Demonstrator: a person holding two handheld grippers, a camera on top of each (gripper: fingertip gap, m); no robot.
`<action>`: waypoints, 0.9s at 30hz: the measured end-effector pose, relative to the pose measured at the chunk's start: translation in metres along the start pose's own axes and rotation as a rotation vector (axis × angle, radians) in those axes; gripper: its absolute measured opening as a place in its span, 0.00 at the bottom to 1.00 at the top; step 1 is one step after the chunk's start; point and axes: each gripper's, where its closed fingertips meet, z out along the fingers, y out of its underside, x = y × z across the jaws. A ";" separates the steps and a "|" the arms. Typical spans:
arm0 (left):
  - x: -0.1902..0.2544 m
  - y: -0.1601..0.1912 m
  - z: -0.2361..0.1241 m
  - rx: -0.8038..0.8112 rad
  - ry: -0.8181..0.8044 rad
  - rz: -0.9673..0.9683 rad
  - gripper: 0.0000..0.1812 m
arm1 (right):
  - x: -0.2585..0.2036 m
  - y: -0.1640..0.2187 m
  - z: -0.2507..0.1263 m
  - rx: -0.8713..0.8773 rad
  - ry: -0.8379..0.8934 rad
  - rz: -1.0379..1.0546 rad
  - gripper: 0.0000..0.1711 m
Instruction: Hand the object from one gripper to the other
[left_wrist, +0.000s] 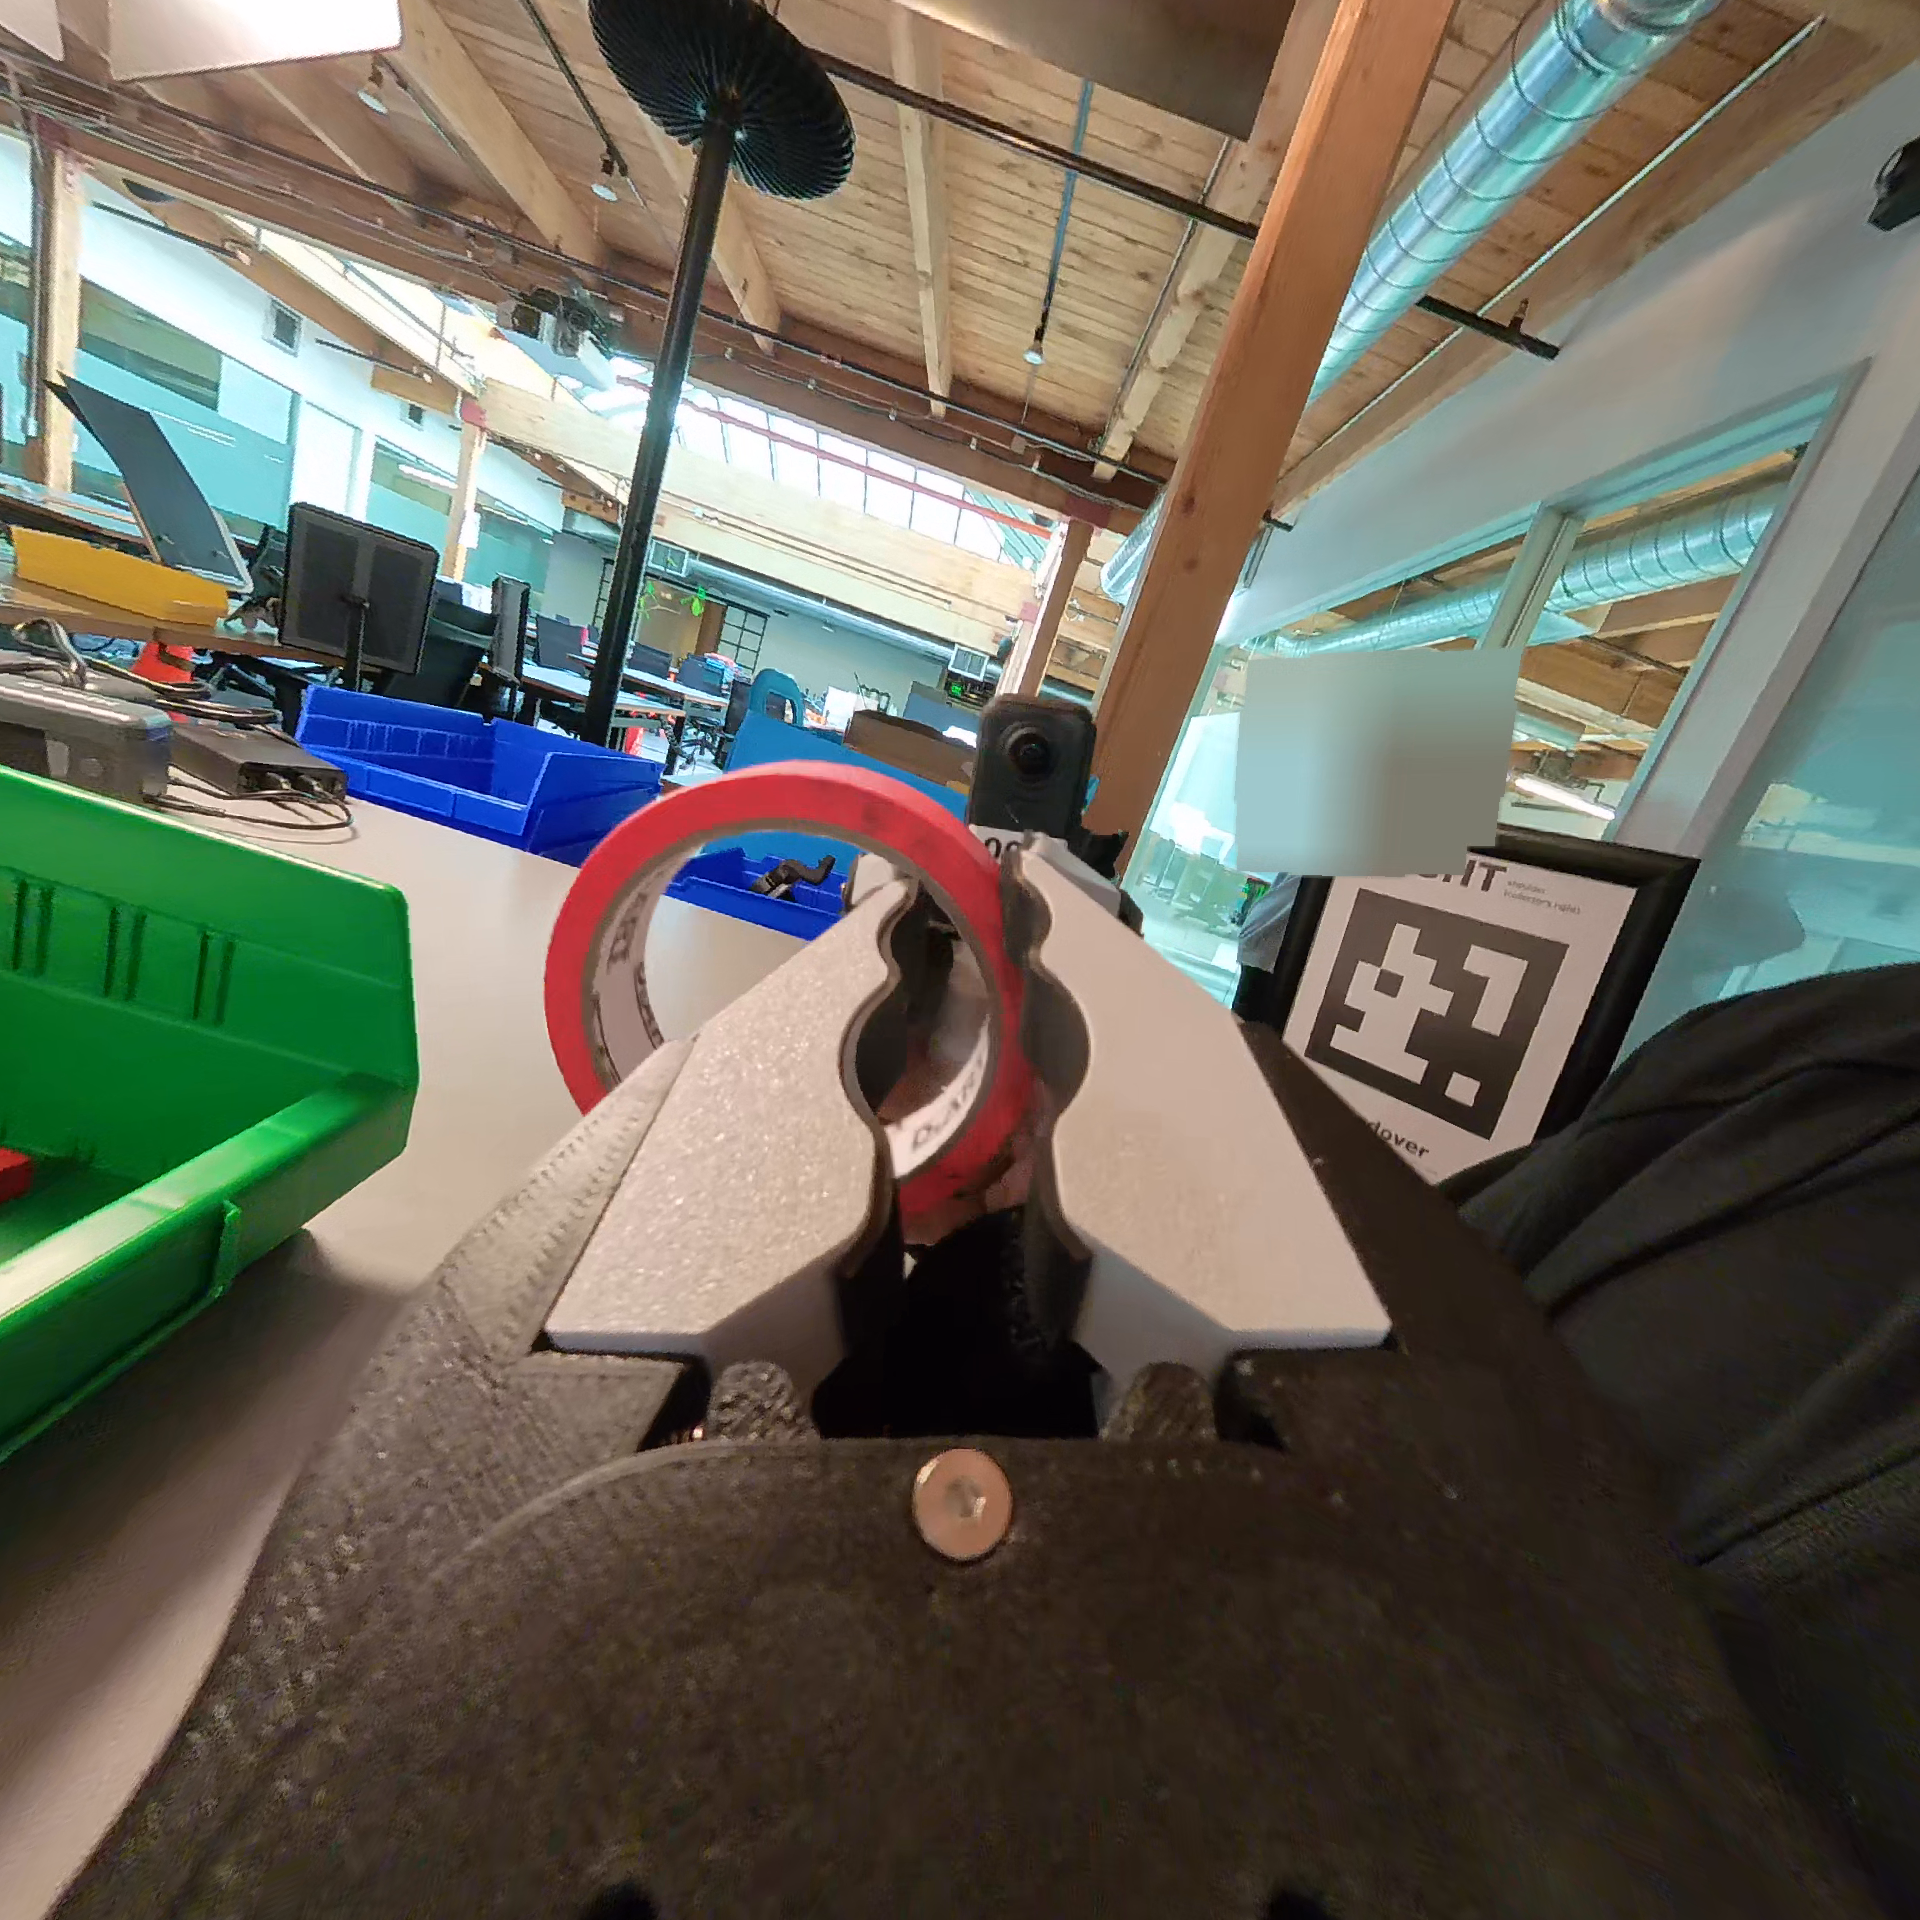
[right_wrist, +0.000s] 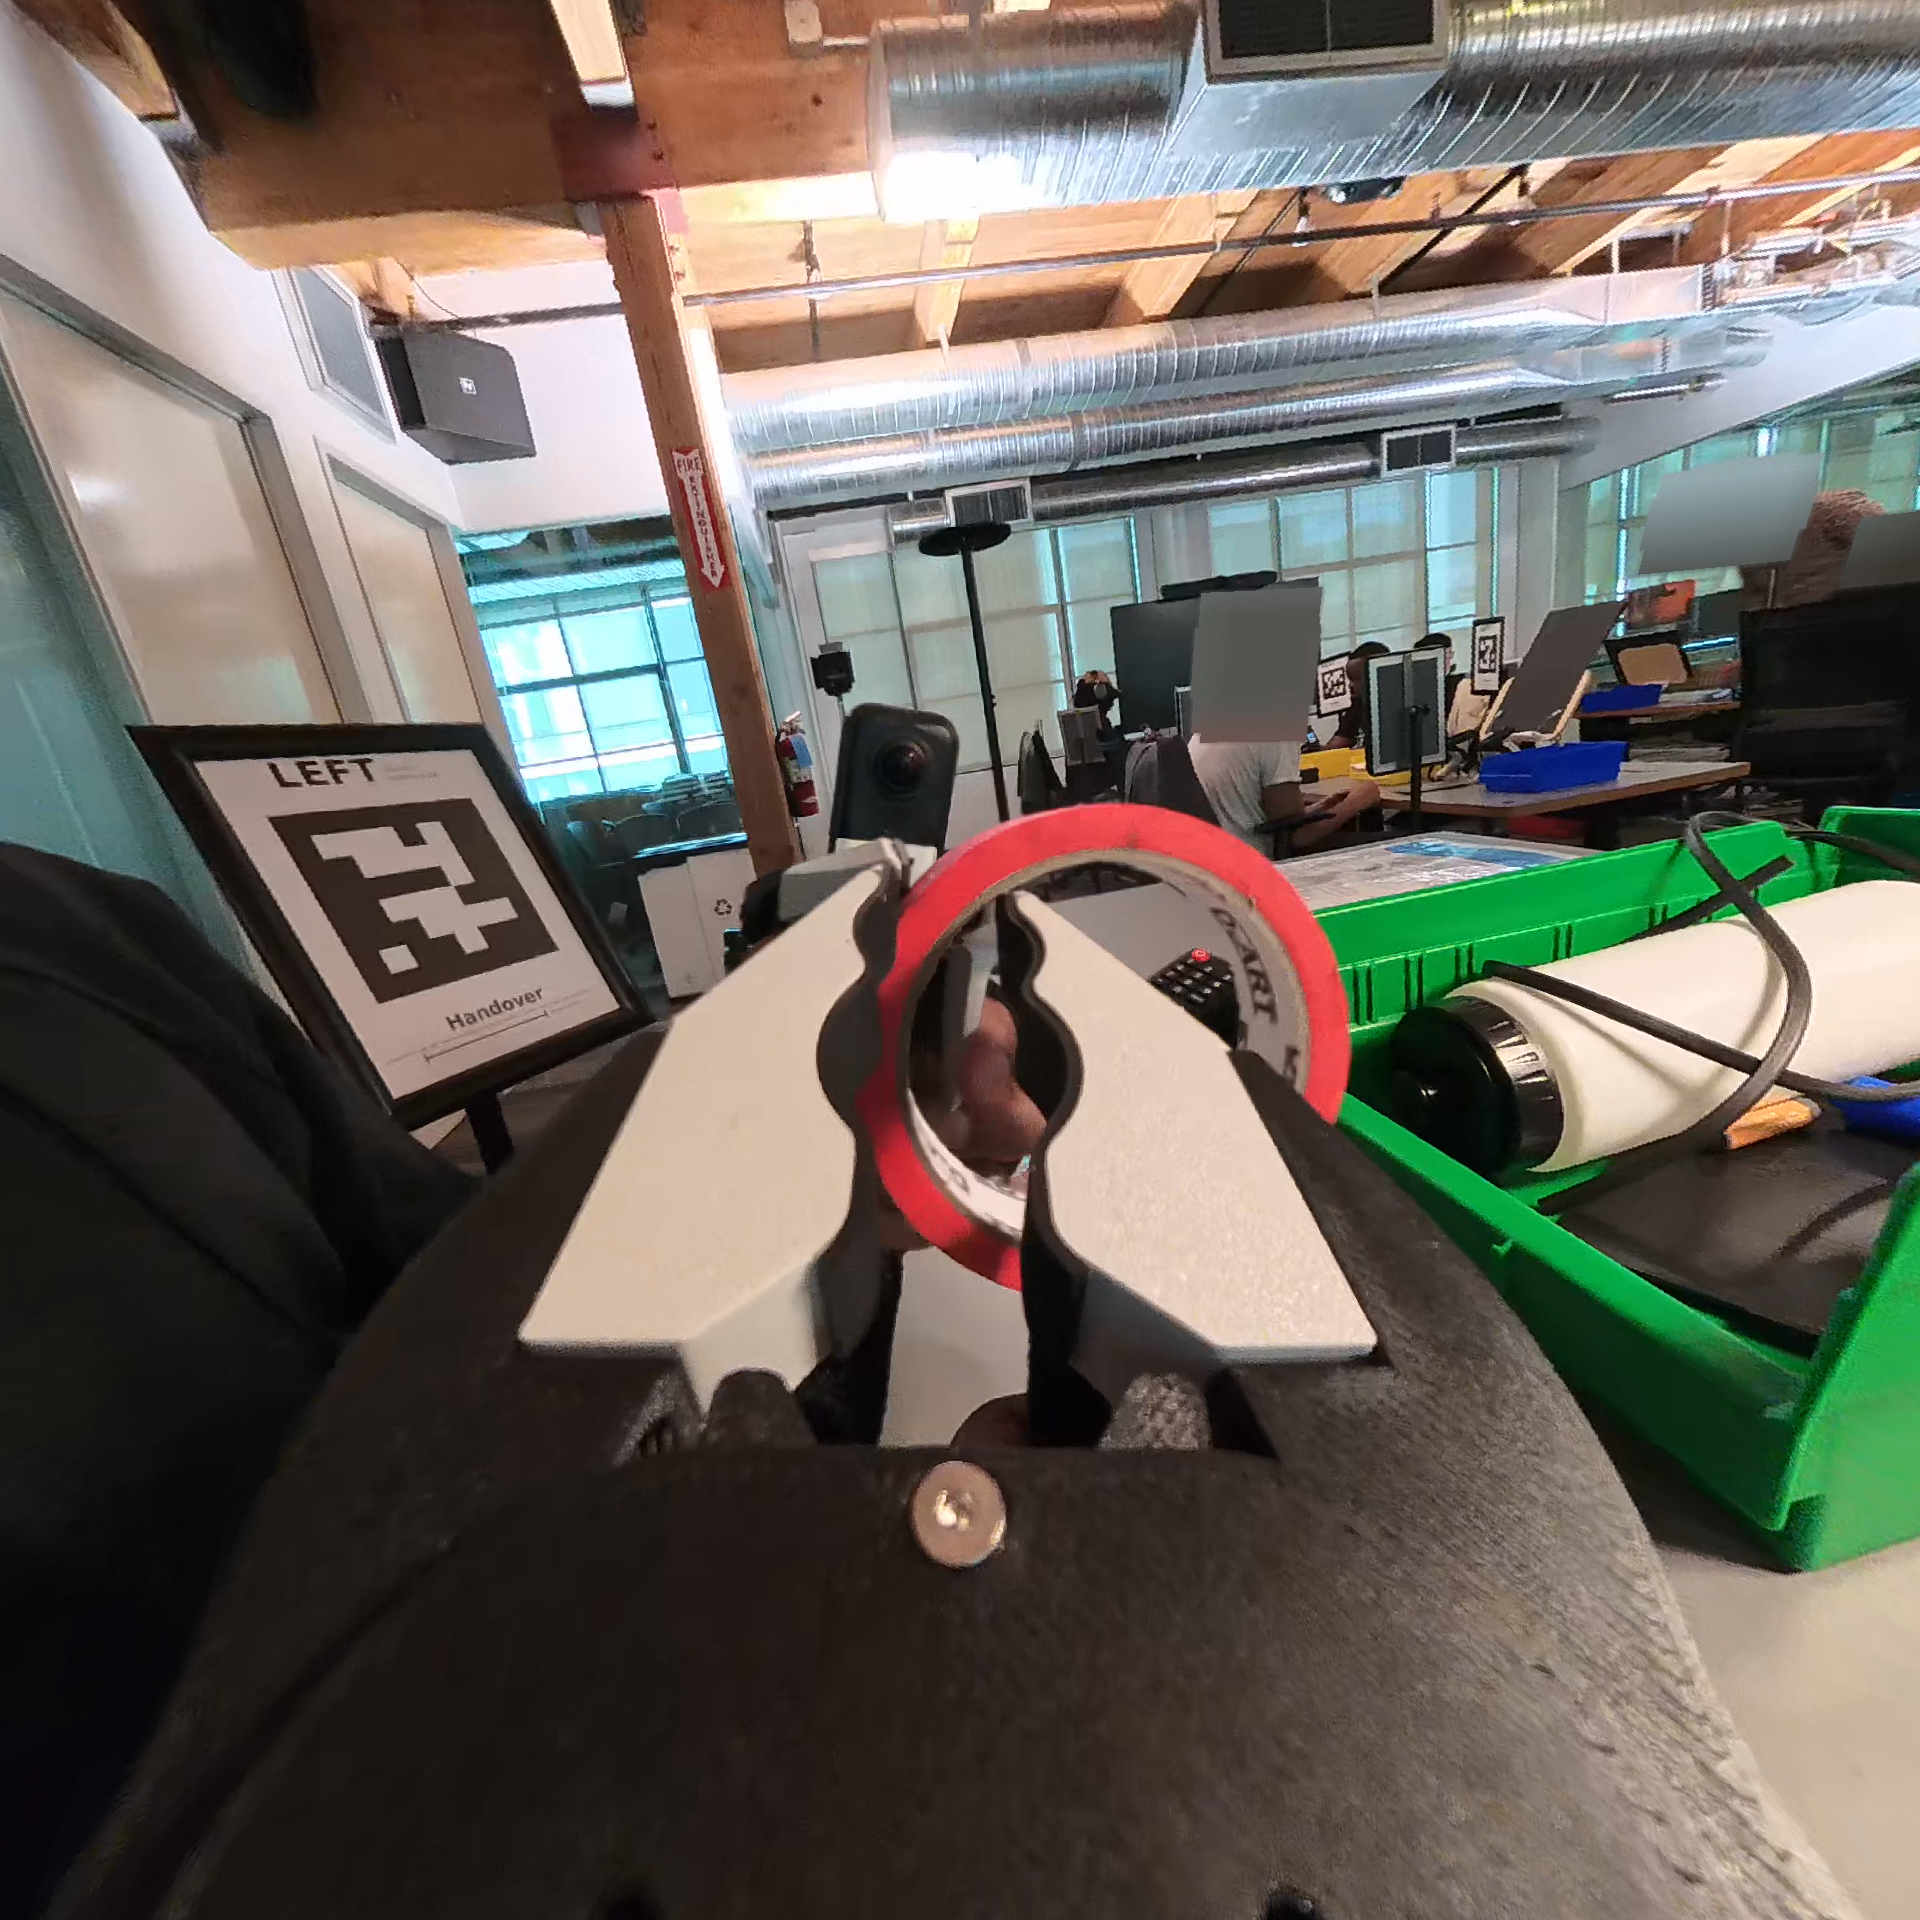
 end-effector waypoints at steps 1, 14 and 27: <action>0.001 0.001 0.001 -0.004 0.002 0.007 0.09 | -0.001 -0.001 0.000 0.003 -0.005 0.000 0.11; 0.003 0.002 0.001 -0.005 0.008 0.026 0.09 | 0.003 -0.001 -0.001 0.008 0.012 0.021 0.11; 0.004 0.002 0.001 -0.008 0.014 0.015 0.10 | 0.002 0.000 0.001 0.007 0.010 0.027 0.13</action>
